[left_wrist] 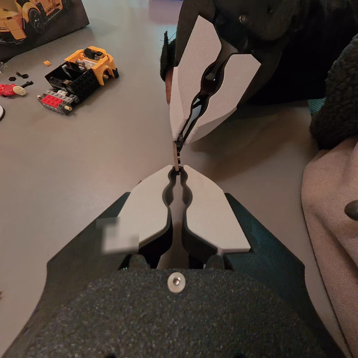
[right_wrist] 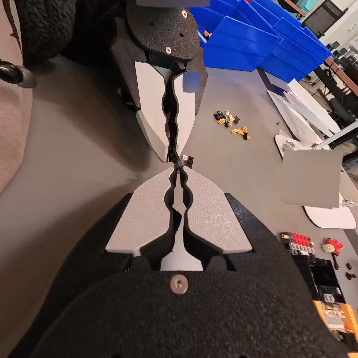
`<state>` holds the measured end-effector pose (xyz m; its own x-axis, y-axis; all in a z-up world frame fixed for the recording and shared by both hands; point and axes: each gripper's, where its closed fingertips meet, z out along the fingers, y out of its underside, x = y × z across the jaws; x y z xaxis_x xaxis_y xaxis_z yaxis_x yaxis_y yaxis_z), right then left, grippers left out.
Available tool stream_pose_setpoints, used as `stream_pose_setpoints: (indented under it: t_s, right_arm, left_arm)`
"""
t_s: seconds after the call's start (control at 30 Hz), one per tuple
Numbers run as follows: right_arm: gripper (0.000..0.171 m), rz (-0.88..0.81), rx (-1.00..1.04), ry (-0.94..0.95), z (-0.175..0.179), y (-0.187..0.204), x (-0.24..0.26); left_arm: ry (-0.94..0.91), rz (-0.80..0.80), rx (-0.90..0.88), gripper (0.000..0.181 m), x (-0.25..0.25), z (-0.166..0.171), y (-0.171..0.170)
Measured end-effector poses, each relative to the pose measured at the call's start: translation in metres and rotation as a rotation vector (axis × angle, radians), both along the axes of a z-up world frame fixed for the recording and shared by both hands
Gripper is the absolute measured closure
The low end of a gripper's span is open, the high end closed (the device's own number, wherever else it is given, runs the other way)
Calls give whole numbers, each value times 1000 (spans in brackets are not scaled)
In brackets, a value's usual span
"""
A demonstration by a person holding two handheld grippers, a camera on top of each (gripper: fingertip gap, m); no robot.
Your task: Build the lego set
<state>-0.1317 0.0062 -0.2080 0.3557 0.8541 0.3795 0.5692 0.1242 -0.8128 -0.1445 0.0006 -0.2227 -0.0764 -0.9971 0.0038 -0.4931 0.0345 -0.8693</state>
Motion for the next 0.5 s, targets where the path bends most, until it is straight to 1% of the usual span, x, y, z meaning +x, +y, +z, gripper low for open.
stream_pose_setpoints:
  t_s: [0.13, 0.2, 0.3, 0.5]
  right_arm:
    - [166, 4, -90, 144, 11, 0, 2]
    - [165, 0, -126, 203, 17, 2, 7]
    - [164, 36, -168, 245, 21, -3, 5]
    - [169, 73, -188, 238, 19, -10, 1]
  left_arm:
    - [-50, -1, 21, 177, 1, 8, 1]
    - [-70, -9, 60, 177, 1, 10, 1]
    - [-78, -23, 127, 177, 2, 10, 0]
    - [-109, -38, 198, 177, 3, 13, -2]
